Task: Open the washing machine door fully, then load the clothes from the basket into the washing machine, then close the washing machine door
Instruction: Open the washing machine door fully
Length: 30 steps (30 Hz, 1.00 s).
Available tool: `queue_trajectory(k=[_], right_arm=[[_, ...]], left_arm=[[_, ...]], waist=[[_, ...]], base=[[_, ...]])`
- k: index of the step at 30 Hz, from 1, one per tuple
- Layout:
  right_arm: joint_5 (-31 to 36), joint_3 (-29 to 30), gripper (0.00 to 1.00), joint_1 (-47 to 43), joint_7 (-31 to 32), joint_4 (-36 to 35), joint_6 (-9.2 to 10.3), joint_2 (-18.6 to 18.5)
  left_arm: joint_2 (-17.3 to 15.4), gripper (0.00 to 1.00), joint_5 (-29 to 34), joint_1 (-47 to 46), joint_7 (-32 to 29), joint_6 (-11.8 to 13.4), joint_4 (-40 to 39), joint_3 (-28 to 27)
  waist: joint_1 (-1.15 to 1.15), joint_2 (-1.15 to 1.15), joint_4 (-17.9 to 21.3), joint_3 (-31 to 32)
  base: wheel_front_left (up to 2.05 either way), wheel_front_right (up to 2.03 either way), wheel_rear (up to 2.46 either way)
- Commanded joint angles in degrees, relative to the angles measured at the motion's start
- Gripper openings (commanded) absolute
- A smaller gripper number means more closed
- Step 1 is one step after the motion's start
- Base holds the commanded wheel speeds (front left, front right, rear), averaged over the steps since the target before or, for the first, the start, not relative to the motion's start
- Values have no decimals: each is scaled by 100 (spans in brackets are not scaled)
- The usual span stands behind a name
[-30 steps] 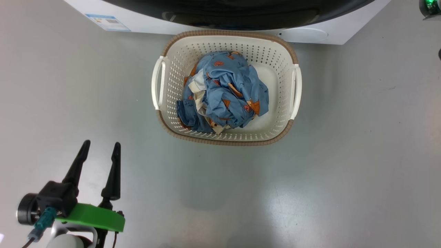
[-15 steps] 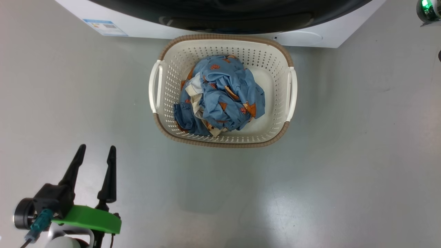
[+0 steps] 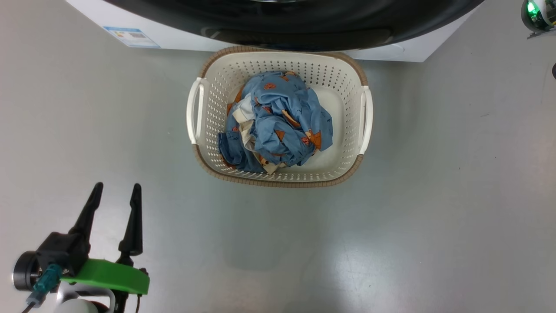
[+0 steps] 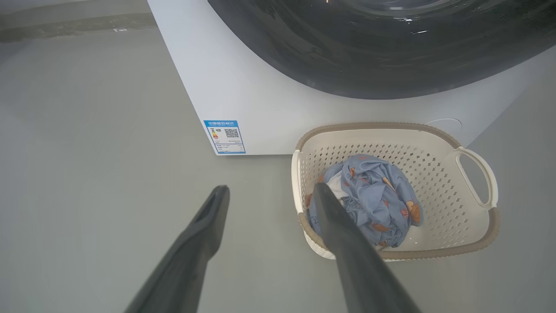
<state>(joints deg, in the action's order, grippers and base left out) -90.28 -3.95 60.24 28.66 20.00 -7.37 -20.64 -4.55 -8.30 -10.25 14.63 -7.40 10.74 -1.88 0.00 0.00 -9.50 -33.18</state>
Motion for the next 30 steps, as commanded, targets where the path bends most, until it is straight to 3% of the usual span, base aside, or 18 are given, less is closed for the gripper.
queue_trajectory(k=[1,16,30], right_arm=[[-42,-217,0,40,165,-247,-12,152],[-83,-375,0,-363,437,-577,-12,343],[-13,-647,0,-1102,676,-643,-12,473]], left_arm=[[-130,100,28,126,37,-9,-84,-206],[3,100,-27,2,37,-9,-38,-212],[149,100,-91,5,37,-9,133,-290]], waist=[[0,0,0,8],[0,0,123,179],[0,0,120,752]], base=[[0,0,0],[0,0,0],[0,0,0]])
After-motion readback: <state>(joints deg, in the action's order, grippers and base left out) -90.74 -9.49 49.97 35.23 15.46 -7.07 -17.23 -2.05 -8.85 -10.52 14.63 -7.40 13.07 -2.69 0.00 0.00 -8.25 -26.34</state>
